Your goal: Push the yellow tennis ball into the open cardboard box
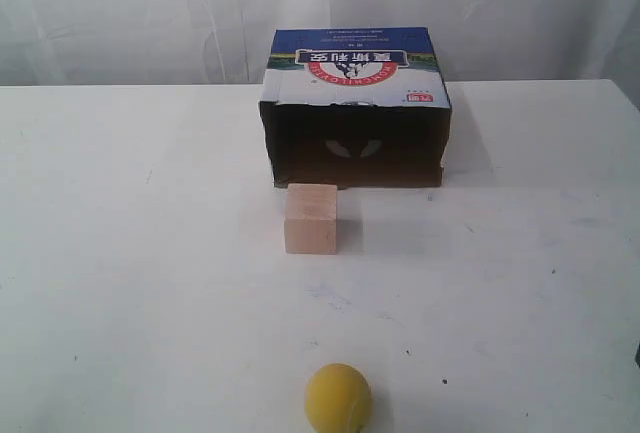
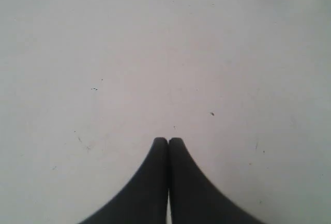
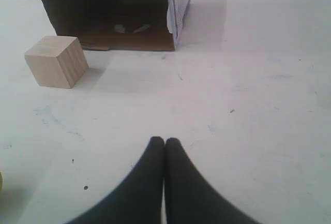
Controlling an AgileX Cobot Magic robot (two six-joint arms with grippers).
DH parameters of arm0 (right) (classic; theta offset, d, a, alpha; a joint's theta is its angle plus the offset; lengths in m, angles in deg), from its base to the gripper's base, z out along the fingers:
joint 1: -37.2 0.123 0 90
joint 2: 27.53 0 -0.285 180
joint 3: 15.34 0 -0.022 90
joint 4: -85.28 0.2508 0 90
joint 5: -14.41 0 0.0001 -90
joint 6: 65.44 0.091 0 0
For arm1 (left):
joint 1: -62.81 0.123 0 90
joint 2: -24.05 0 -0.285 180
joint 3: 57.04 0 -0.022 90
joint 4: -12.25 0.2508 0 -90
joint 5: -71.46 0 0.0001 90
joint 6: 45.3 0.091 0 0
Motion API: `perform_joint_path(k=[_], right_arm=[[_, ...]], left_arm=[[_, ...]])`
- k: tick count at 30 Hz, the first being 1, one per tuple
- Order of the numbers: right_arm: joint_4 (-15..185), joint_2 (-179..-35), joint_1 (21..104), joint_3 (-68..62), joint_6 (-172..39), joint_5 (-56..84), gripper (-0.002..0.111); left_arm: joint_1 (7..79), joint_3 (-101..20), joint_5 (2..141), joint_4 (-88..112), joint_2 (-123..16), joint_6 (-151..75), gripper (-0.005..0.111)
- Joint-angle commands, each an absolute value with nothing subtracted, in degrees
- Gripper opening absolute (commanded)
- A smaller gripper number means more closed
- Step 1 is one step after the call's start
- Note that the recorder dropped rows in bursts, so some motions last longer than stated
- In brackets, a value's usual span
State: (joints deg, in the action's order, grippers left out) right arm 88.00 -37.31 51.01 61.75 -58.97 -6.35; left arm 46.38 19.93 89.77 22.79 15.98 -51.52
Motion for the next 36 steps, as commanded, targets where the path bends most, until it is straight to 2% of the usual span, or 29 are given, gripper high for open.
perform_joint_path(k=[1, 25, 32, 36], right_arm=[[88.1, -36.9, 50.8, 61.9, -59.1, -5.4, 0.000], [88.3, -36.9, 50.8, 61.9, -59.2, -3.2, 0.000], [88.2, -36.9, 50.8, 54.4, -53.9, -2.6, 0.000], [88.2, -36.9, 50.8, 48.0, -53.3, -10.2, 0.000]], left_arm=[[46.1, 20.2, 90.6, 23.0, 16.3, -51.4, 0.000], [46.1, 20.2, 90.6, 23.0, 16.3, -51.4, 0.000], [46.1, 20.2, 90.6, 23.0, 16.3, -51.4, 0.000], [46.1, 20.2, 90.6, 23.0, 16.3, -51.4, 0.000]])
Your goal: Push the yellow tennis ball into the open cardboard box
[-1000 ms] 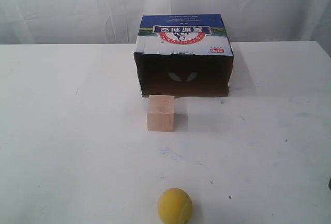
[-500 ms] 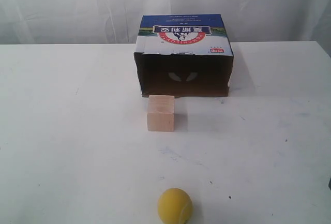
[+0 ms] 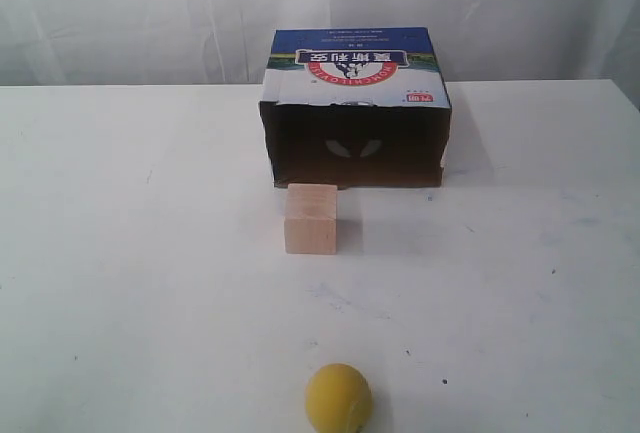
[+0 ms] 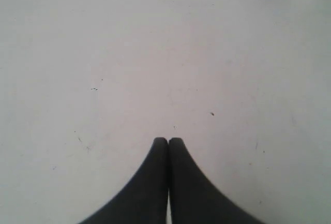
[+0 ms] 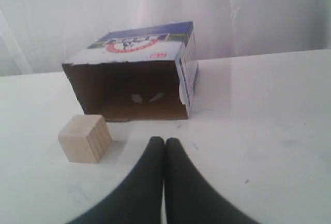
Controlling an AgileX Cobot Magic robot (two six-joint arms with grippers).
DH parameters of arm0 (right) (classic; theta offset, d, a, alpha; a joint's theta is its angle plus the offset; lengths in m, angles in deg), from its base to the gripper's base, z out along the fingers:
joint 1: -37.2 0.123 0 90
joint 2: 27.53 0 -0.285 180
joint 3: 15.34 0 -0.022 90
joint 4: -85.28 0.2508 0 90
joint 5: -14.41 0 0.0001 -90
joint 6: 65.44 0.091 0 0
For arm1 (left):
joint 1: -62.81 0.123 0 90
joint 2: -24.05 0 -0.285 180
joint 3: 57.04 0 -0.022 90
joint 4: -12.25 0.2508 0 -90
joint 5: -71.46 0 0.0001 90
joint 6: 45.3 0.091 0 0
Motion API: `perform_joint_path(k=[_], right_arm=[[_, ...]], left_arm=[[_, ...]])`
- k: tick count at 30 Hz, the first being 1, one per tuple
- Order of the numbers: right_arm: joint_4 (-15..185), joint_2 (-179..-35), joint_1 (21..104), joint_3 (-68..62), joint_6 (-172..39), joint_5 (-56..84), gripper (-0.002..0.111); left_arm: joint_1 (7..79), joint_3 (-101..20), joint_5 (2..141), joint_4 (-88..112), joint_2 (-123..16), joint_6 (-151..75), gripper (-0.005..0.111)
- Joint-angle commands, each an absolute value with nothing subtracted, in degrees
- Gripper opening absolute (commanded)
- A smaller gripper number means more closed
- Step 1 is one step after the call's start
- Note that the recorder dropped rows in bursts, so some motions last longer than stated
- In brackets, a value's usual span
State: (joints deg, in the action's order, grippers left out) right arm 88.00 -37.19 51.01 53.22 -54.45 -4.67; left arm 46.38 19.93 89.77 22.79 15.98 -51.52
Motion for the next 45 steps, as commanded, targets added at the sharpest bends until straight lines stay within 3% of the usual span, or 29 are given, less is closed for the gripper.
perform_joint_path(k=[1, 8, 14, 18, 32, 45], right_arm=[[88.2, -36.9, 50.8, 45.1, -53.3, -13.4, 0.000], [95.1, -42.4, 50.8, 36.6, -53.8, -25.9, 0.000], [110.9, -65.2, 51.5, 29.9, -73.6, -27.0, 0.000], [116.5, -80.0, 56.4, 24.1, -81.4, -29.3, 0.000], [116.5, -105.3, 78.6, 20.0, -83.2, -16.9, 0.000], [116.4, -118.5, 83.4, 20.0, -85.2, -10.1, 0.000]], left_arm=[[46.1, 20.2, 90.6, 23.0, 16.3, -51.4, 0.000], [46.1, 20.2, 90.6, 23.0, 16.3, -51.4, 0.000], [46.1, 20.2, 90.6, 23.0, 16.3, -51.4, 0.000], [46.1, 20.2, 90.6, 23.0, 16.3, -51.4, 0.000], [46.1, 20.2, 90.6, 23.0, 16.3, -51.4, 0.000], [46.1, 20.2, 90.6, 23.0, 16.3, -51.4, 0.000]])
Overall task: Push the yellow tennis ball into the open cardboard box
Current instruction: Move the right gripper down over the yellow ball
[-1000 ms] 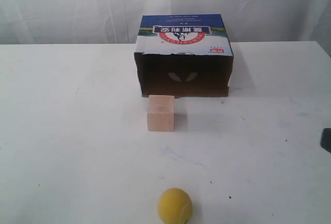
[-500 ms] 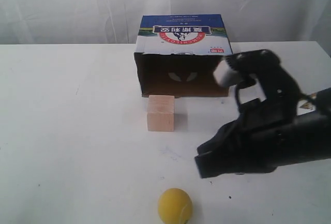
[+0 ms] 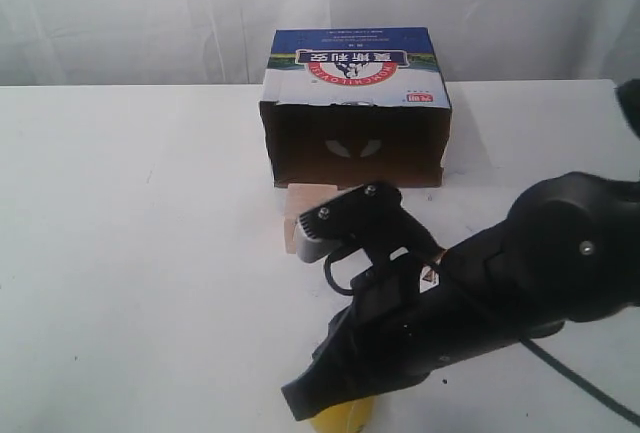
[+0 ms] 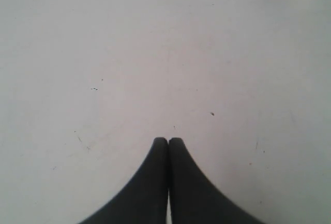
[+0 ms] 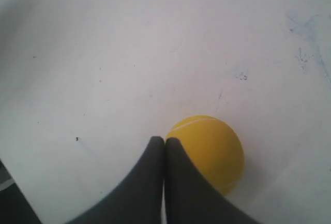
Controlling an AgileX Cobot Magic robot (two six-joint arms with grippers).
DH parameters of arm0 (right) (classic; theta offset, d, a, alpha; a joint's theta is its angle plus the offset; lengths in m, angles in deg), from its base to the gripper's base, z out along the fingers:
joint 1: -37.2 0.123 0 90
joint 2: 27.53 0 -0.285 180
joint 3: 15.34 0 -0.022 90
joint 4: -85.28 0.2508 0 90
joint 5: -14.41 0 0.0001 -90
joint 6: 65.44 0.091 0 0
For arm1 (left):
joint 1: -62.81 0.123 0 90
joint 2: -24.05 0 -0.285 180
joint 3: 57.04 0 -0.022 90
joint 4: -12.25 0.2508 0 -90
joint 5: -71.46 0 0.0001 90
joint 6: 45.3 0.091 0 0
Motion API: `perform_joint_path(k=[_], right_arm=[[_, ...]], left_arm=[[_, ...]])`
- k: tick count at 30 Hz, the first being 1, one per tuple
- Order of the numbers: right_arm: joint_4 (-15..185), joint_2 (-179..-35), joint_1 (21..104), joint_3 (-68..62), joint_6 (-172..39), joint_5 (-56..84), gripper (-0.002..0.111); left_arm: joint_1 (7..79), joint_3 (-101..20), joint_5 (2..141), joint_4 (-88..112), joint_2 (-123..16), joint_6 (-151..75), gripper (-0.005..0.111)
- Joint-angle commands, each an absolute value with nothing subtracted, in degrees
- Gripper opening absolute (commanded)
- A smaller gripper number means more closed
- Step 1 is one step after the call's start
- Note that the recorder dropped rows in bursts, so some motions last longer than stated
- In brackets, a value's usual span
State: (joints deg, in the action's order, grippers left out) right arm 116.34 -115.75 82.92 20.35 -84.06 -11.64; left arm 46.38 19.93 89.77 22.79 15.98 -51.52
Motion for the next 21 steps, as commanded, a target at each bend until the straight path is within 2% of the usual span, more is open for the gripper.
perform_joint_path(k=[1, 17, 21], right_arm=[[116.4, -119.3, 83.4, 20.0, -85.5, -9.6, 0.000], [115.0, -123.3, 83.4, 20.9, -86.2, -8.7, 0.000], [112.6, -123.1, 81.1, 21.9, -85.4, -9.0, 0.000]], left_arm=[[46.1, 20.2, 90.6, 23.0, 16.3, -51.4, 0.000], [46.1, 20.2, 90.6, 23.0, 16.3, -51.4, 0.000], [46.1, 20.2, 90.6, 23.0, 16.3, -51.4, 0.000]])
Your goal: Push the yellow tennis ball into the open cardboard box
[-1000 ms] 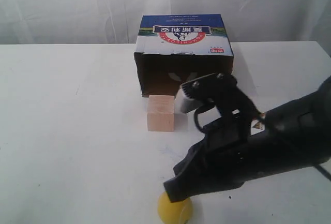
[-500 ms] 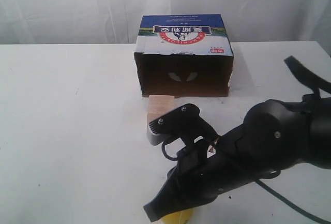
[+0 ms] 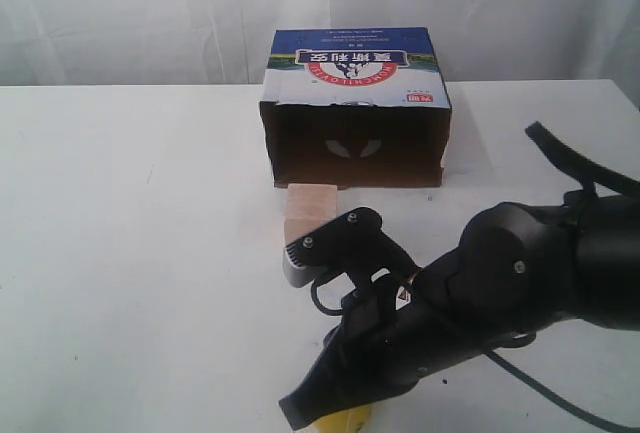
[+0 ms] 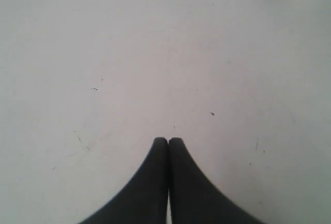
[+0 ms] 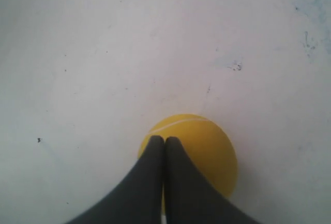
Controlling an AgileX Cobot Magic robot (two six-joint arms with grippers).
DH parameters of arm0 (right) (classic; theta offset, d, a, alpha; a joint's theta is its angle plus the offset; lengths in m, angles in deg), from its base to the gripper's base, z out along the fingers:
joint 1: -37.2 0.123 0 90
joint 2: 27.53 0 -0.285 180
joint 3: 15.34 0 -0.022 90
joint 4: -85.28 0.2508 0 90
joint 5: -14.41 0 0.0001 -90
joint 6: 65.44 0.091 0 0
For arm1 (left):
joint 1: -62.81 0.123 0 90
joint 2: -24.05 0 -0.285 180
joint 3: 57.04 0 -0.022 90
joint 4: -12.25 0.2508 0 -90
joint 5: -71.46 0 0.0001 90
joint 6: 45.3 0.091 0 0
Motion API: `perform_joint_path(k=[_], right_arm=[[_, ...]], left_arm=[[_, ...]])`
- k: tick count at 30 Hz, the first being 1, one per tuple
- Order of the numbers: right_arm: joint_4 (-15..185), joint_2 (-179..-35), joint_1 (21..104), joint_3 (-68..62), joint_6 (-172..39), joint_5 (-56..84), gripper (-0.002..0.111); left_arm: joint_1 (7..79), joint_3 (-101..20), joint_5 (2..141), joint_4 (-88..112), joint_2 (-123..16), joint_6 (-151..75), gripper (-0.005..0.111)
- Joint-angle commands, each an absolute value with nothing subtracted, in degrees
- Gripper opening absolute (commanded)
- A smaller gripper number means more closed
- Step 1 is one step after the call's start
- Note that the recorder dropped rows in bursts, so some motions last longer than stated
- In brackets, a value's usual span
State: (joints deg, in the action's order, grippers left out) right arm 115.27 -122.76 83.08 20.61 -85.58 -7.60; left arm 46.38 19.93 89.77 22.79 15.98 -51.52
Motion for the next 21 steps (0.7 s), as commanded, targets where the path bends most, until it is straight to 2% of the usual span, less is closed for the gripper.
perform_joint_path(k=[1, 10, 14, 21], right_arm=[[111.4, -122.8, 80.5, 21.9, -84.5, -9.2, 0.000], [104.3, -111.9, 73.1, 21.4, -81.0, -9.8, 0.000], [105.7, -110.4, 74.0, 20.7, -79.5, -17.2, 0.000], [105.8, -114.6, 75.5, 20.7, -79.7, -15.3, 0.000]], left_arm=[[46.1, 20.2, 90.6, 23.0, 16.3, -51.4, 0.000], [46.1, 20.2, 90.6, 23.0, 16.3, -51.4, 0.000], [46.1, 20.2, 90.6, 23.0, 16.3, -51.4, 0.000], [46.1, 20.2, 90.6, 23.0, 16.3, -51.4, 0.000]])
